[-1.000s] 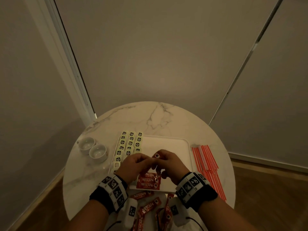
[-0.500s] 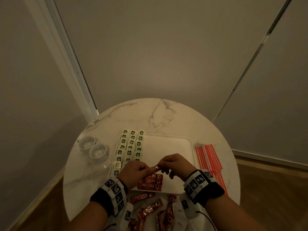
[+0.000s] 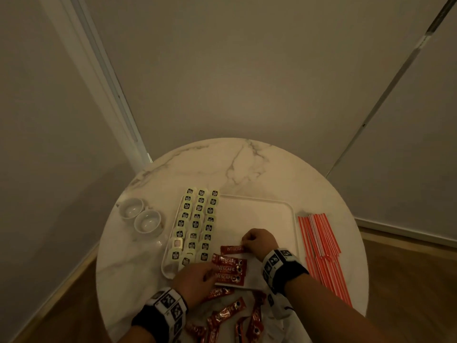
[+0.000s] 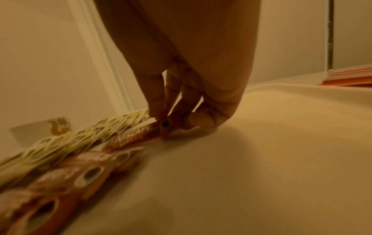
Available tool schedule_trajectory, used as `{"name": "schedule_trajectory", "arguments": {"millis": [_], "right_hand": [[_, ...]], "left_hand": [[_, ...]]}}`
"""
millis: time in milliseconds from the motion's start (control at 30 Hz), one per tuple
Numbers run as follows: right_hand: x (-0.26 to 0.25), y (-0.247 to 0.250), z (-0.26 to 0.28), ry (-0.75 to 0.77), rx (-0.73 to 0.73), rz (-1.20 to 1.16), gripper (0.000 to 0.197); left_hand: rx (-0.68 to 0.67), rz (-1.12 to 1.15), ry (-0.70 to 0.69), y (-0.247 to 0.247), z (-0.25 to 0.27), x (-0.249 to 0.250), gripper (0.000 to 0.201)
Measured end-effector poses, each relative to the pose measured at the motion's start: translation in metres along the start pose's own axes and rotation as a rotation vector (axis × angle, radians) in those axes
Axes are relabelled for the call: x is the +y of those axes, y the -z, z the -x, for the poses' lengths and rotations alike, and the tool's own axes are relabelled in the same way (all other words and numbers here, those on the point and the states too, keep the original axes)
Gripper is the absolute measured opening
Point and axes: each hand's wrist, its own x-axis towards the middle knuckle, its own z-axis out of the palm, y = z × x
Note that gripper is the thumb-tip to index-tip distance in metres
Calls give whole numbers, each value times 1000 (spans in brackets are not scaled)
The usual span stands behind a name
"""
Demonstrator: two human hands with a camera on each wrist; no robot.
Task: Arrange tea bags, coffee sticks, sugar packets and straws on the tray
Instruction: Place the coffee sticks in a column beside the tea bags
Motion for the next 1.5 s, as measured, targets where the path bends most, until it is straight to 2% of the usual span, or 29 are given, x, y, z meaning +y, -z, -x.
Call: {"name": "schedule_trajectory", "arguments": {"millis": [100,167,233,600,833,1500], "right_hand": [[1,-7,-4,45,16,139,4],[2,-11,-5,105,-27,272,18],[0,-14,-6,136,-61,324,17],[-16,-26,-10,127,-107,329,6],[-15,-29,-9,153,-110,362,11],[-17,-29,-1,191,-106,430,22]], "left_hand": [[-43,-147,-80,-4,3,3,36],[-53,-198,-117,-8,3,4,37],[-54,-195,-127,-12,3,5,38],[-93,-209,-174,-26,-3,-5,40],[-71,-205,-203,-27,-2,-6,40],[-116,-246,-215,-32,-4,-12,39]]}}
